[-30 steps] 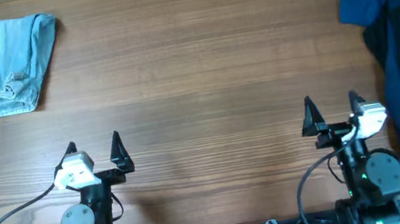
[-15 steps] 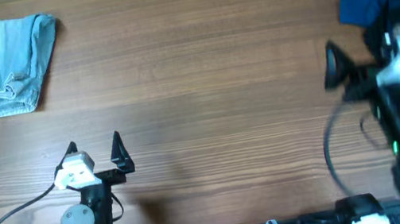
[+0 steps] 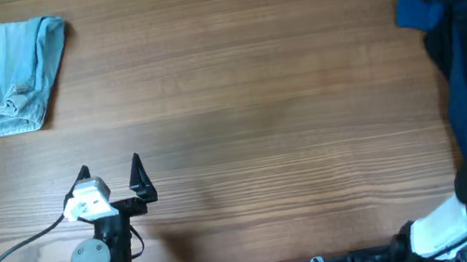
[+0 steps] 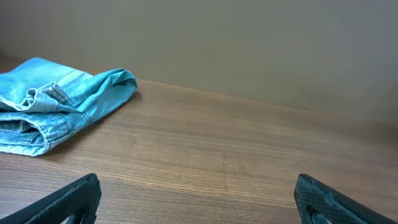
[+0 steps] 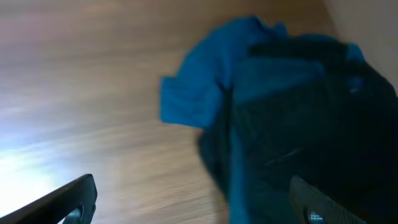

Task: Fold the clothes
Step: 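Reach the right gripper into the dark clothing pile and grasp black shorts, then drag the black shorts left and lay them flat mid-table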

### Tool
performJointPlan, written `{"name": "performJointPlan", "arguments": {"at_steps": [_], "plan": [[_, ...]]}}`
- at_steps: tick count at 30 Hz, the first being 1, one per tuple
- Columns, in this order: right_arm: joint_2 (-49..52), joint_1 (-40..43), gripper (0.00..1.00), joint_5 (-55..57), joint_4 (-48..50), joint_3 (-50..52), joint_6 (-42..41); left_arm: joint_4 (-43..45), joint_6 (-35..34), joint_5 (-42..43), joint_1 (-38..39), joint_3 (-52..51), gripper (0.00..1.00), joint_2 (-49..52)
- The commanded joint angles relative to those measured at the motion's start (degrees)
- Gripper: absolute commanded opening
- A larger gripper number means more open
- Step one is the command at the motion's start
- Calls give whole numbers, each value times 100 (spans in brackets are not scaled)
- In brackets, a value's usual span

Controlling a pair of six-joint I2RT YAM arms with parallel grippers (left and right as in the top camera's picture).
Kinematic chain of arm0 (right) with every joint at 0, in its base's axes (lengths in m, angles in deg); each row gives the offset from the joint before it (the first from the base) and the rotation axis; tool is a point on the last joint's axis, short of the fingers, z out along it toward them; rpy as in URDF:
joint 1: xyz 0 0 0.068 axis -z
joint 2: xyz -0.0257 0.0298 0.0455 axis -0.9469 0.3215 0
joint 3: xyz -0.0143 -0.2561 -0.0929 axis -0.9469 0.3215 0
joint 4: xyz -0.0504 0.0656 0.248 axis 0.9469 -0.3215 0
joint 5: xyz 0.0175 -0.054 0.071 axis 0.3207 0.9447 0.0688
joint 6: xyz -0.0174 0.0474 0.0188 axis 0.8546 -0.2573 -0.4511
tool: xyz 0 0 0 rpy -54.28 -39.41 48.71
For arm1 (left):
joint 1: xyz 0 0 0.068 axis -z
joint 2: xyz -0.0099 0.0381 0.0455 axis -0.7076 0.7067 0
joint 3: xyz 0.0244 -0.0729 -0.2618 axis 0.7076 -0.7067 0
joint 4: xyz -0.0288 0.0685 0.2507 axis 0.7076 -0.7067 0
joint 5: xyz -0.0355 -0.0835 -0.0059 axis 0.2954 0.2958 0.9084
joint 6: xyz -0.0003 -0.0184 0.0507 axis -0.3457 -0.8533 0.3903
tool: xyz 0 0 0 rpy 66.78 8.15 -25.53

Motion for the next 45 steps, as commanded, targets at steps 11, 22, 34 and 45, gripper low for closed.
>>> {"name": "performJointPlan", "arguments": {"at_steps": [11,22,34,45], "plan": [[1587,1060,70,74,304,-76,-557,-24,92,85,-37,-26,100,-42],[2166,1051,74,-15,1058,87,-535,-24,92,85,-37,-24,100,-42],[2507,1021,73,-229,1296,94,-535,-24,92,85,-37,-24,100,-42],[2465,966,4,-205,1228,-24,-490,-24,92,85,-37,-24,100,-42]]}}
